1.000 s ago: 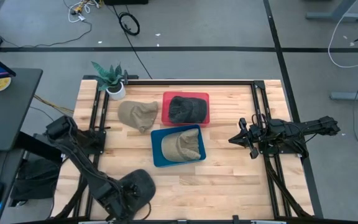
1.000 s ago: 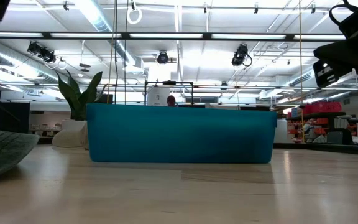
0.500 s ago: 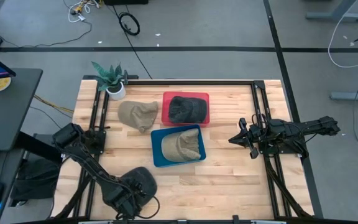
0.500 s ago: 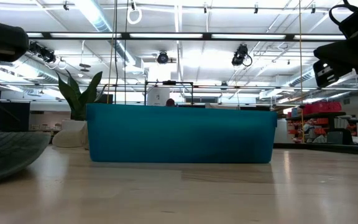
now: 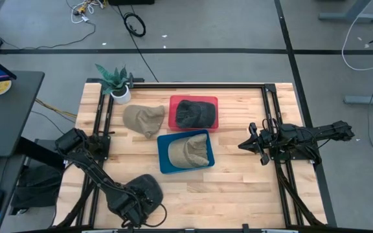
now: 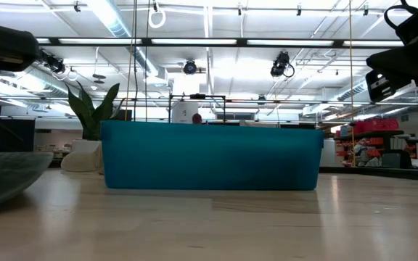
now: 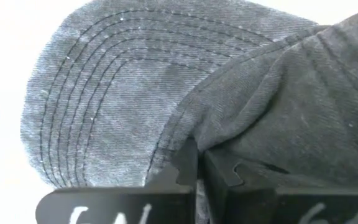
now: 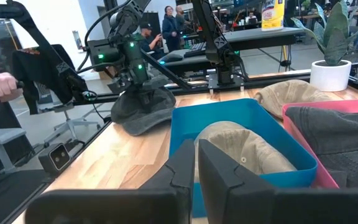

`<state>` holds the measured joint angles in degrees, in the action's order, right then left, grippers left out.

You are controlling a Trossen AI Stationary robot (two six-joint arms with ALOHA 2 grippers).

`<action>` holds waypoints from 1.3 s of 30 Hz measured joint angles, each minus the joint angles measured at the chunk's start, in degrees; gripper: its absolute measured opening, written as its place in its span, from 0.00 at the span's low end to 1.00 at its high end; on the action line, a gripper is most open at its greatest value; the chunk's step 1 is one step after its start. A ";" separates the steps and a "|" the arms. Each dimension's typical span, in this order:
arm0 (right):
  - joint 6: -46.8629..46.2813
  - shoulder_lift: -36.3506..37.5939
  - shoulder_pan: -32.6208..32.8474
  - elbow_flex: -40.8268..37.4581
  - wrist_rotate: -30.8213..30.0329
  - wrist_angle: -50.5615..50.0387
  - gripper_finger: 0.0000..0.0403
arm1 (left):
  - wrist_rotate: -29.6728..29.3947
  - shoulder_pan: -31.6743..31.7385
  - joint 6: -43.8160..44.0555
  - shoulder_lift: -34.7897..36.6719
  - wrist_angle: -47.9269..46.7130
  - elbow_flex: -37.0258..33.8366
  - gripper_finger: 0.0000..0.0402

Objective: Pick & Place hat
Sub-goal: Put the black cap into the red bin

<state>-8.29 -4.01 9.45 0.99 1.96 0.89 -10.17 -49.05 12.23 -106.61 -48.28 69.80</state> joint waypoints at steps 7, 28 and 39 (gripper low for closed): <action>0.00 -0.01 0.02 0.00 0.01 0.00 0.07 | 0.25 -0.35 -0.87 0.00 -3.14 2.13 0.01; 0.00 0.00 0.01 0.00 0.01 0.00 0.07 | -25.23 -0.76 -23.69 0.07 -30.28 24.87 0.01; 0.00 0.00 0.00 0.00 0.00 0.00 0.07 | -33.38 9.58 -38.12 0.09 -37.73 31.46 0.01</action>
<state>-8.29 -4.01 9.45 0.99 1.96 0.89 -43.55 -39.47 -25.89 -106.52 -86.00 101.26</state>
